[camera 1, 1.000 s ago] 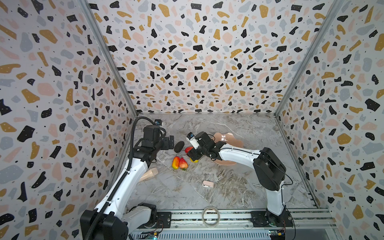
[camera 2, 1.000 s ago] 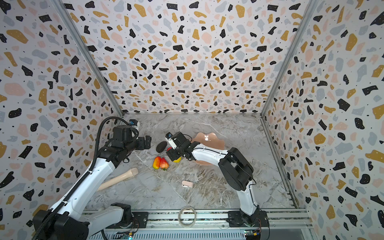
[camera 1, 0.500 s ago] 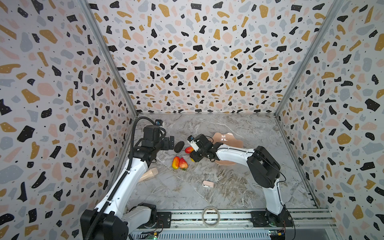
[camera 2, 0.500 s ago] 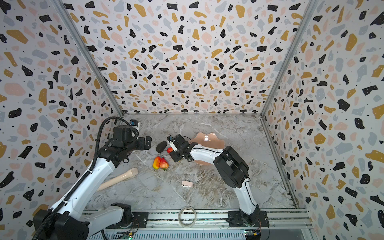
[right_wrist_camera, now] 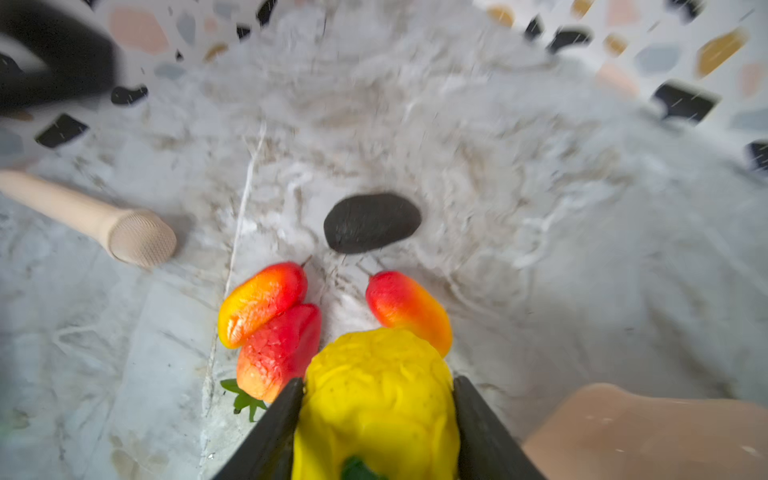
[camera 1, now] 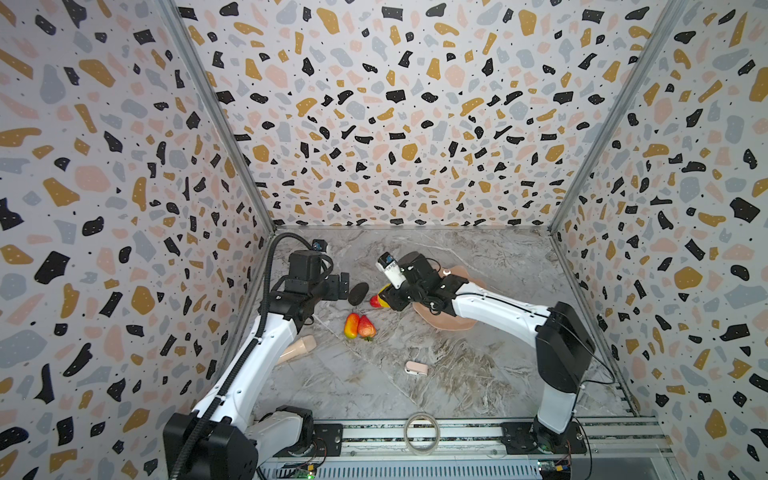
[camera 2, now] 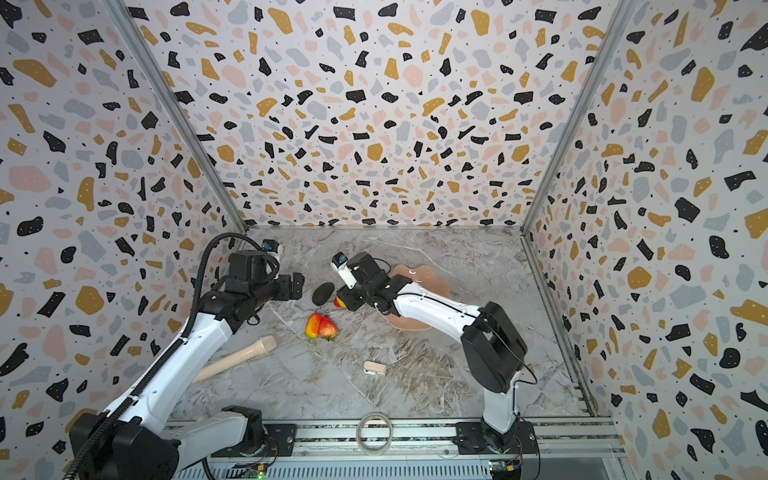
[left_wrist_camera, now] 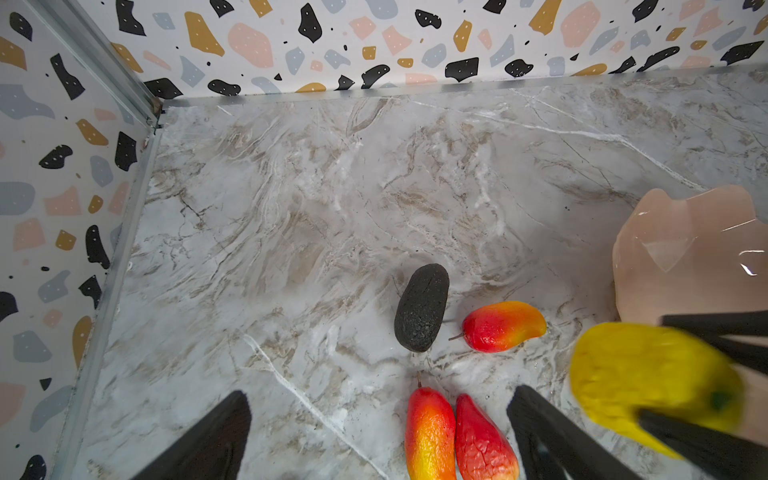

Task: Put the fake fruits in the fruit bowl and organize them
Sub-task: 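Carry the yellow pepper into the peach bowl and release it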

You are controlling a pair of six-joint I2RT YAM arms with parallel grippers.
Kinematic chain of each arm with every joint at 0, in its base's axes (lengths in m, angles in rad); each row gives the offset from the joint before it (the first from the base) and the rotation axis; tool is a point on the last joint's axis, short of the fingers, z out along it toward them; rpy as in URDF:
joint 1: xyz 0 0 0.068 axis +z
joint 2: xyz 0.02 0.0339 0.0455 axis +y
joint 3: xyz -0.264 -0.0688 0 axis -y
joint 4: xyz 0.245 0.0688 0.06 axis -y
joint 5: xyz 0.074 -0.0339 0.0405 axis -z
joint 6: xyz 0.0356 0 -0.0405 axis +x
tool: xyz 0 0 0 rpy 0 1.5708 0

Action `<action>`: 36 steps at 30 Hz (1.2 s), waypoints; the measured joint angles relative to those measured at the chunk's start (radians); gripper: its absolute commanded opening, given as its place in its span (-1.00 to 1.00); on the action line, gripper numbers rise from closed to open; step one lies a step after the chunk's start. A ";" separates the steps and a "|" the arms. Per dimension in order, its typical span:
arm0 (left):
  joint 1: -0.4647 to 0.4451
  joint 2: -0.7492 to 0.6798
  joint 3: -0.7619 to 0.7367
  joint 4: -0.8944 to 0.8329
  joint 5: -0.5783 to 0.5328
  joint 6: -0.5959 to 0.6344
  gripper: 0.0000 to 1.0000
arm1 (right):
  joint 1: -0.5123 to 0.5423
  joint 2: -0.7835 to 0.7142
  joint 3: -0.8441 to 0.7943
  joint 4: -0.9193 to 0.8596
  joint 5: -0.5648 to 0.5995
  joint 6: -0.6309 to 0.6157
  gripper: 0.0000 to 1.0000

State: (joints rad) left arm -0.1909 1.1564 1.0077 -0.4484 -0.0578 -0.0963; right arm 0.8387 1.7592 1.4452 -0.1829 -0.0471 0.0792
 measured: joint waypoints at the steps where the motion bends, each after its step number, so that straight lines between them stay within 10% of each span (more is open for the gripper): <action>1: 0.000 0.000 0.000 0.000 0.002 0.000 0.99 | -0.022 -0.037 -0.014 0.005 0.003 -0.002 -0.08; 10: 0.000 0.000 0.000 0.000 0.016 0.000 0.99 | -0.267 -0.154 -0.245 0.026 0.063 -0.006 -0.08; 21: 0.000 -0.010 0.000 -0.003 0.020 0.004 0.99 | -0.303 -0.053 -0.377 0.067 0.059 -0.002 -0.06; 31: 0.000 -0.017 0.002 -0.006 0.023 0.007 0.99 | -0.303 -0.029 -0.390 0.085 0.065 0.000 0.99; 36: 0.000 -0.017 0.009 -0.010 0.021 0.008 0.99 | -0.292 -0.075 -0.365 0.043 0.075 -0.031 0.99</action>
State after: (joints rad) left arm -0.1909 1.1397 1.0164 -0.4587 -0.0364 -0.0883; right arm 0.5468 1.6844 1.0798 -0.1394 0.0277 0.0486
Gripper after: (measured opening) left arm 0.995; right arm 0.991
